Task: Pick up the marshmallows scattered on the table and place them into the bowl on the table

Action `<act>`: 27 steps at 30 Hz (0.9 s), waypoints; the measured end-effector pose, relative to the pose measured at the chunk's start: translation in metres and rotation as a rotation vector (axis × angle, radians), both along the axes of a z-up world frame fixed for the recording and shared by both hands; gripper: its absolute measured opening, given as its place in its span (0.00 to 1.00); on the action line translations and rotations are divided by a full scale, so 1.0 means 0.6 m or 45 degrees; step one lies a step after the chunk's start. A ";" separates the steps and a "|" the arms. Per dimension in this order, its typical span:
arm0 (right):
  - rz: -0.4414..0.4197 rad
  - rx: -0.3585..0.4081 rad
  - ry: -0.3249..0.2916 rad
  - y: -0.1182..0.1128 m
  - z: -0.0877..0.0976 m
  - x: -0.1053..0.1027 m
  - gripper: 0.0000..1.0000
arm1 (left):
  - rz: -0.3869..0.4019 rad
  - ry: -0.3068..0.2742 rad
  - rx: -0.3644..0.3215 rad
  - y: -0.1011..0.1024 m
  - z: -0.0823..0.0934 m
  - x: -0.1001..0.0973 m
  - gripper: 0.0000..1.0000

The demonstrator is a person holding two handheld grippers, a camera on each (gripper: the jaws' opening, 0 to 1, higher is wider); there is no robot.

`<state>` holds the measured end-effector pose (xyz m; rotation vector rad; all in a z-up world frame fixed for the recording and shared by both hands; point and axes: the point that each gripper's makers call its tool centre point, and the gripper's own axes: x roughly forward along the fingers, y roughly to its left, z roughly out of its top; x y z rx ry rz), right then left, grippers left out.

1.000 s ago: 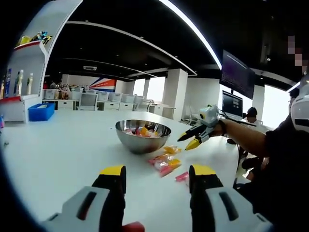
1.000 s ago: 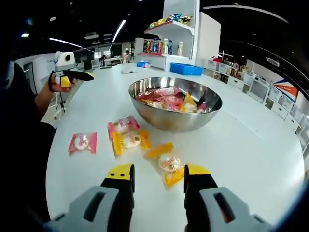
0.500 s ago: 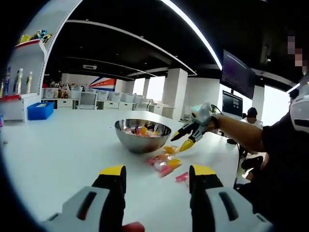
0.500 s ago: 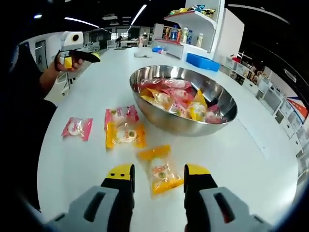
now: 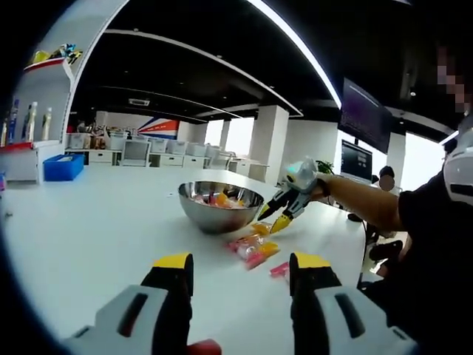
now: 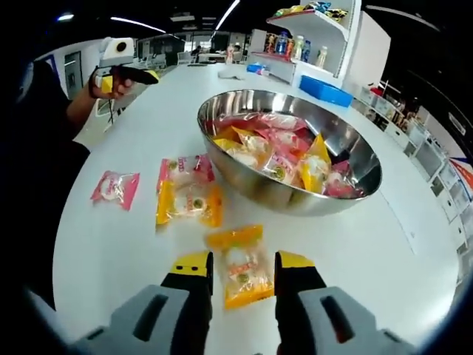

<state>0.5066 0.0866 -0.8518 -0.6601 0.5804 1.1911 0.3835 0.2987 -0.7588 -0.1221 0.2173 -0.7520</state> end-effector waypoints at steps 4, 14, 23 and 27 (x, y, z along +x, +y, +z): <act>-0.002 -0.001 0.019 -0.002 -0.009 0.003 0.33 | -0.004 0.004 -0.005 -0.001 -0.003 -0.001 0.52; -0.033 0.049 0.029 0.000 -0.017 0.019 0.24 | -0.002 0.010 -0.006 0.000 -0.006 0.000 0.52; -0.094 0.097 0.023 -0.010 -0.007 0.028 0.21 | -0.007 0.006 -0.010 -0.002 -0.004 -0.001 0.52; -0.093 0.107 0.016 -0.016 0.001 0.027 0.21 | -0.007 0.007 -0.007 -0.004 -0.005 -0.003 0.52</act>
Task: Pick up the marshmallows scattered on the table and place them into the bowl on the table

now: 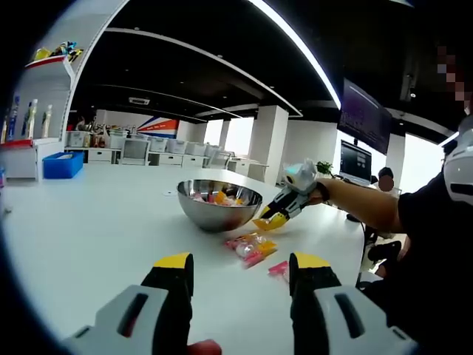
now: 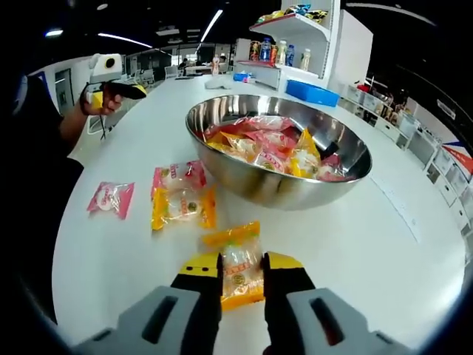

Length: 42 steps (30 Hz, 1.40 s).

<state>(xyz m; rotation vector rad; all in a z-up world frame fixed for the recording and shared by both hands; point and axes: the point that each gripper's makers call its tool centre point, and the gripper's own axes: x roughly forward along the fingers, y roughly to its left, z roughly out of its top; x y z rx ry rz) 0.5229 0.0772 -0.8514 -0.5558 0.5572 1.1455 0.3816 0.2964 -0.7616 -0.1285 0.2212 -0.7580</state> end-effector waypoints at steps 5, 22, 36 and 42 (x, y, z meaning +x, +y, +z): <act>0.017 0.017 -0.015 -0.002 0.020 -0.007 0.21 | -0.001 -0.003 -0.003 -0.001 0.003 -0.001 0.52; 0.029 0.201 -0.081 0.023 0.118 -0.049 0.21 | -0.012 -0.005 -0.006 -0.007 0.003 -0.004 0.52; -0.031 0.296 -0.159 0.069 0.163 -0.027 0.21 | -0.020 -0.005 -0.009 -0.008 0.003 -0.005 0.52; -0.072 0.329 -0.181 0.087 0.175 -0.008 0.21 | -0.022 -0.005 -0.008 -0.006 0.003 -0.006 0.52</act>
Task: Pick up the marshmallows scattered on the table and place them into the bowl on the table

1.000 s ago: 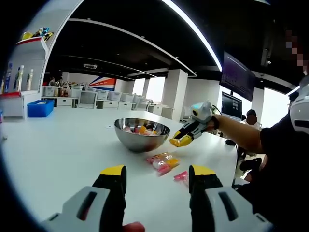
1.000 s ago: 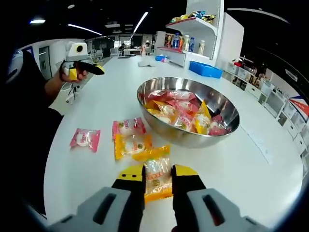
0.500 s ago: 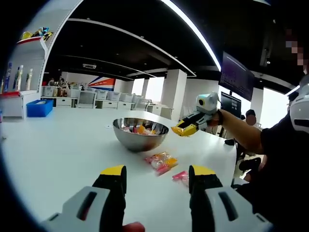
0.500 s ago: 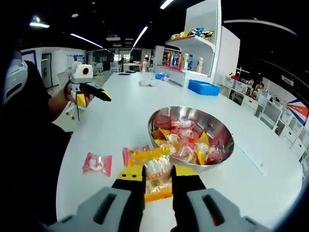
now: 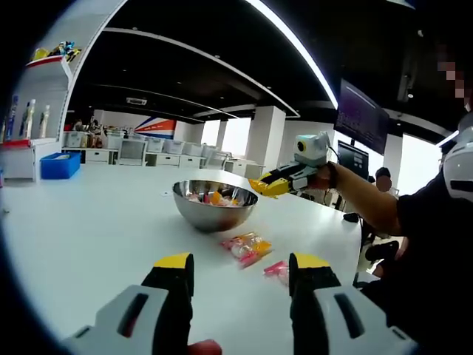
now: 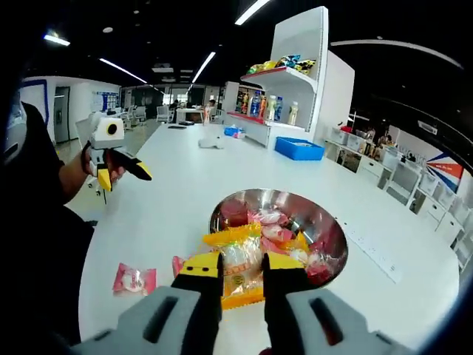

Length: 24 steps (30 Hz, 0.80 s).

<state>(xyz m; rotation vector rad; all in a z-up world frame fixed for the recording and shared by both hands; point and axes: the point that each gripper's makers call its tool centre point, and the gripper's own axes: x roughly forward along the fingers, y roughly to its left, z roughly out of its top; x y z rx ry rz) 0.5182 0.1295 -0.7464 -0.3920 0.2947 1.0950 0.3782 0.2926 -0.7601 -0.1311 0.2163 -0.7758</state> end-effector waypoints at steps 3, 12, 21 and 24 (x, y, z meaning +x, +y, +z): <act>-0.030 0.014 -0.007 0.007 0.001 0.010 0.21 | 0.003 0.000 -0.002 0.002 0.000 0.000 0.52; -0.150 0.035 -0.001 0.009 -0.008 0.049 0.21 | 0.003 -0.001 -0.006 0.004 -0.001 0.000 0.52; -0.202 0.050 0.034 0.010 -0.023 0.074 0.21 | 0.009 0.006 -0.008 0.006 -0.005 -0.001 0.51; -0.211 0.046 0.041 0.009 -0.026 0.081 0.21 | 0.009 0.008 -0.007 0.007 -0.006 -0.001 0.51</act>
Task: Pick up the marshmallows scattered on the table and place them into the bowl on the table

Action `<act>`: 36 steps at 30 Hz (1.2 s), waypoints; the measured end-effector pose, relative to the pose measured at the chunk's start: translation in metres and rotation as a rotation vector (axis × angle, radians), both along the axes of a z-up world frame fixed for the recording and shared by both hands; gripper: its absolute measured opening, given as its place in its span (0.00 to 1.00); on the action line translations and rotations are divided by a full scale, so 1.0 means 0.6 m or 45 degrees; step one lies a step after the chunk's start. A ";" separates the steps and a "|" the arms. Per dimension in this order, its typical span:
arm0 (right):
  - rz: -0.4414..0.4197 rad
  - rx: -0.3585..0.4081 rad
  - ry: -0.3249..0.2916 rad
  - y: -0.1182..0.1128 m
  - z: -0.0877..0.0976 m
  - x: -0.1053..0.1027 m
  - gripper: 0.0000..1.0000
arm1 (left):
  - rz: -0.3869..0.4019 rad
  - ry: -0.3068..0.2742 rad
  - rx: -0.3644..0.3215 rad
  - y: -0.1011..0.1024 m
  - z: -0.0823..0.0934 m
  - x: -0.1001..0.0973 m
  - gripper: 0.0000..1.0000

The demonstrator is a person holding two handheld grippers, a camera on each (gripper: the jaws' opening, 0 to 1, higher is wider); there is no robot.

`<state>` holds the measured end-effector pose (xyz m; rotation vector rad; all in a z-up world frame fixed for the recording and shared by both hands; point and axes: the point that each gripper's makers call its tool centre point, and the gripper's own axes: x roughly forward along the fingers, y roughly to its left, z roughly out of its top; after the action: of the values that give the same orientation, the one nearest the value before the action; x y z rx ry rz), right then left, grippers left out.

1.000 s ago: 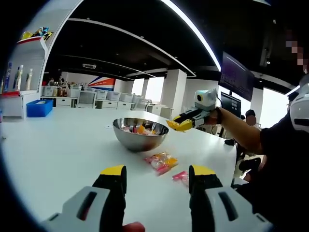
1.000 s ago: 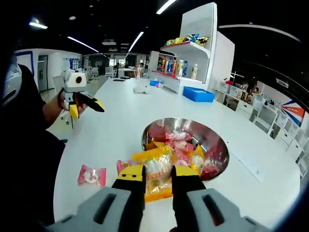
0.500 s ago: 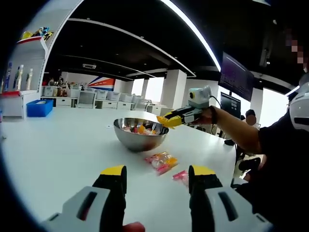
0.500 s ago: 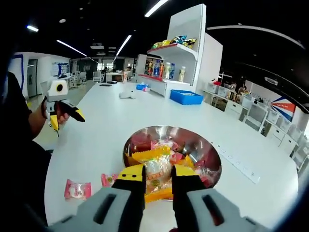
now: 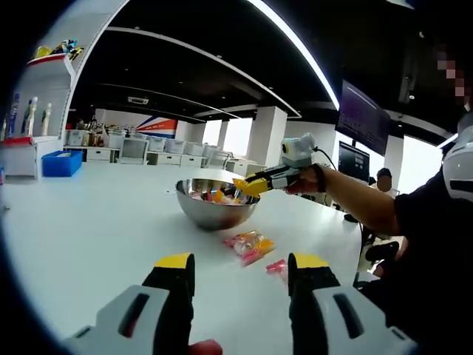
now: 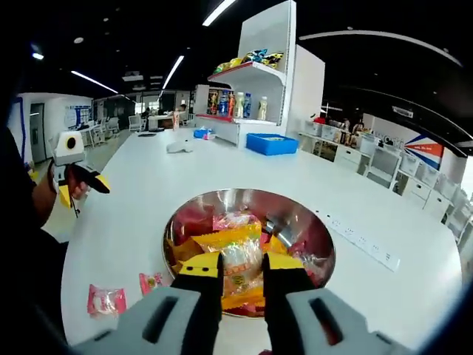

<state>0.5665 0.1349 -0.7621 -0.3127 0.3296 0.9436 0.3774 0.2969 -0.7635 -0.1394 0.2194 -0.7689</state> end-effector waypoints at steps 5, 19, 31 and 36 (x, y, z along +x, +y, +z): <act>-0.021 0.002 0.005 0.000 -0.002 0.007 0.21 | 0.002 0.003 -0.004 0.000 -0.002 0.000 0.51; -0.094 0.009 -0.020 0.002 -0.003 0.032 0.22 | 0.001 0.016 -0.007 0.002 -0.010 0.001 0.50; -0.133 0.053 -0.006 0.000 0.000 0.040 0.30 | 0.001 0.021 -0.007 0.003 -0.012 0.001 0.50; -0.138 0.056 -0.003 -0.004 0.001 0.039 0.31 | -0.001 0.023 -0.005 0.003 -0.012 0.001 0.50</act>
<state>0.5897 0.1323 -0.7614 -0.2529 0.3198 0.8429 0.3781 0.2985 -0.7709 -0.1501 0.2349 -0.7693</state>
